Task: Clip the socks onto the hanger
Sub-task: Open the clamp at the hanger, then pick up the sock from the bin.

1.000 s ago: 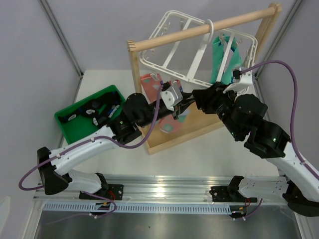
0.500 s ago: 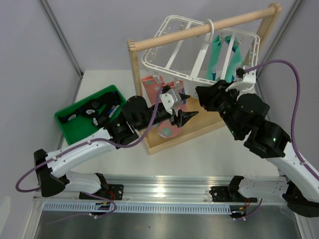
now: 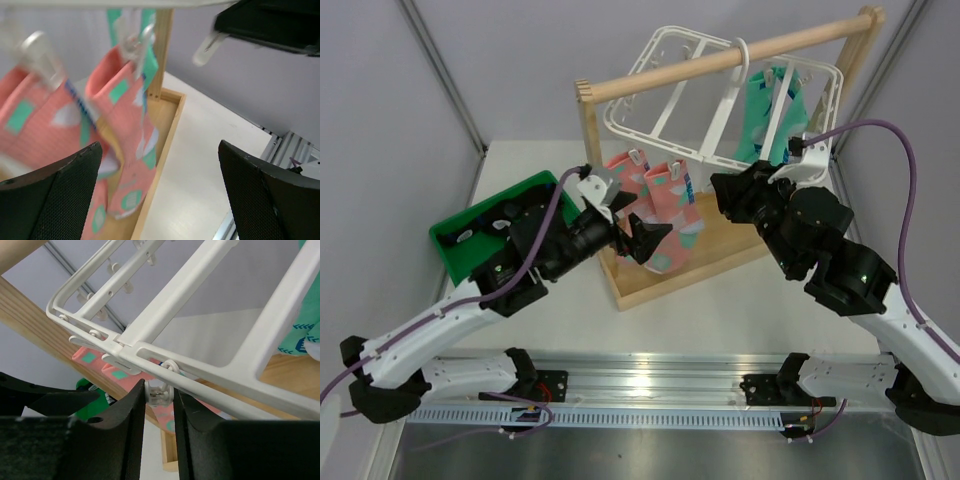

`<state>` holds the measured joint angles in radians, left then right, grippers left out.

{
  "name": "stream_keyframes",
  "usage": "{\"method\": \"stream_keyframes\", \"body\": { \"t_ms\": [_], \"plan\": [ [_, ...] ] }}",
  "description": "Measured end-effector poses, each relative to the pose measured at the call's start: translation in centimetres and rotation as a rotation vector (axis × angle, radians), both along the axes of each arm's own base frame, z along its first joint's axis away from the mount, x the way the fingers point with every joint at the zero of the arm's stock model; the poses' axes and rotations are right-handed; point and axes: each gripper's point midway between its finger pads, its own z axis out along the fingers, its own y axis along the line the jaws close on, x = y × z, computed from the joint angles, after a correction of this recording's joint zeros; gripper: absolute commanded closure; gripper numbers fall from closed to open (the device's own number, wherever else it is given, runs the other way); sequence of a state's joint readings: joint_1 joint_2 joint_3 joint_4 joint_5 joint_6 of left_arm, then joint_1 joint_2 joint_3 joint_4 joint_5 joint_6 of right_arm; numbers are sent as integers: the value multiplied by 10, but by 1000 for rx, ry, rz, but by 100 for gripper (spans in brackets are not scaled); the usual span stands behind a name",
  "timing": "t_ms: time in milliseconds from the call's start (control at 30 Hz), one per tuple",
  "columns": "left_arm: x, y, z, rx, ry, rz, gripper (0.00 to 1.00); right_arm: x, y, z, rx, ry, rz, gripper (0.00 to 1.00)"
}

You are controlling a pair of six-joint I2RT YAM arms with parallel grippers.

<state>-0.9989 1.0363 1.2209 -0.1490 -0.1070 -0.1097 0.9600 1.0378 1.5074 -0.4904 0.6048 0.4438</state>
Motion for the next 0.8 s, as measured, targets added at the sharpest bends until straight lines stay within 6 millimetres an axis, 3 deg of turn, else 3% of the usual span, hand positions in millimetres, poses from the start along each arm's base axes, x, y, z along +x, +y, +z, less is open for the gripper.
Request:
{"method": "stream_keyframes", "body": {
  "t_ms": [200,433,633,800],
  "plan": [
    [10,68,-30,-26,144,202,1,2,0,-4,-8,4,-4,100],
    [36,156,-86,-50,302,561,1,2,2,-4,-14,-1,7,100],
    [84,225,-137,-24,457,878,0,1,3,-4,-20,-5,23,100],
    [125,260,-196,64,658,1020,1,-1,1,-2,-18,-13,33,100]
  ]
}}
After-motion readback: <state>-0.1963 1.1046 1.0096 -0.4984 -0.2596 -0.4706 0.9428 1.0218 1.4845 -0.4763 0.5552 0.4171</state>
